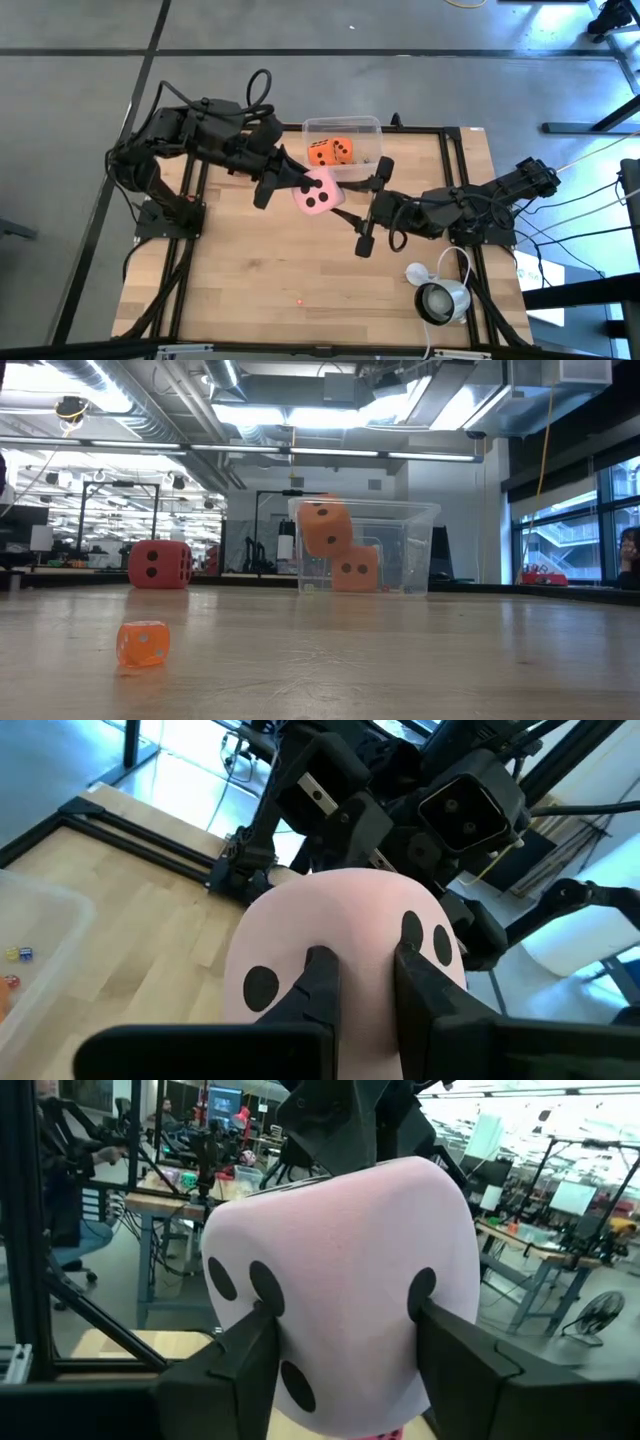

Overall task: Pick & Place Dice
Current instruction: Put the large pink dice into the transparent bin

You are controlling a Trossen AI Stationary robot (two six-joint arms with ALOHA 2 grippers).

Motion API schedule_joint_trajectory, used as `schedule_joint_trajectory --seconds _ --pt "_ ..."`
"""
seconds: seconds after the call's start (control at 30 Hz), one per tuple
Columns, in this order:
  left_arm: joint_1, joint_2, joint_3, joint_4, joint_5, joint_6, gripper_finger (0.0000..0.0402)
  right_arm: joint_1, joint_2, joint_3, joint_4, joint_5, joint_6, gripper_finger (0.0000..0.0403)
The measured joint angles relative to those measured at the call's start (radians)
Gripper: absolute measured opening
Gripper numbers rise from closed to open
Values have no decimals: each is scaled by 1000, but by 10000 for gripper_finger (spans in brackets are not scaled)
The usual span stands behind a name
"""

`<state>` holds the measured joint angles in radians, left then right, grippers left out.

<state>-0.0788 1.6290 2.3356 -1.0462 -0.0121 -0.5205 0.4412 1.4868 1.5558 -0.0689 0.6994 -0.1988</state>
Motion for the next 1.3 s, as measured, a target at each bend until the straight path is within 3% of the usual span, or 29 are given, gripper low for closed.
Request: schedule_joint_trajectory --seconds 0.43,0.67,0.8,0.93,1.3 --pt "-1 2 0 2 -5 -8 35 -1 0 0 1 -22 76 176" --pt "-2 0 0 13 -40 -32 163 0 2 0 2 -31 117 169" --pt "-3 0 0 13 -41 -39 214 7 2 -1 1 -37 125 169" --pt "-3 -7 0 17 -45 -56 235 20 2 -1 1 -35 125 169" --pt "-2 -52 -4 89 -106 -31 239 27 2 -1 14 -49 162 161"
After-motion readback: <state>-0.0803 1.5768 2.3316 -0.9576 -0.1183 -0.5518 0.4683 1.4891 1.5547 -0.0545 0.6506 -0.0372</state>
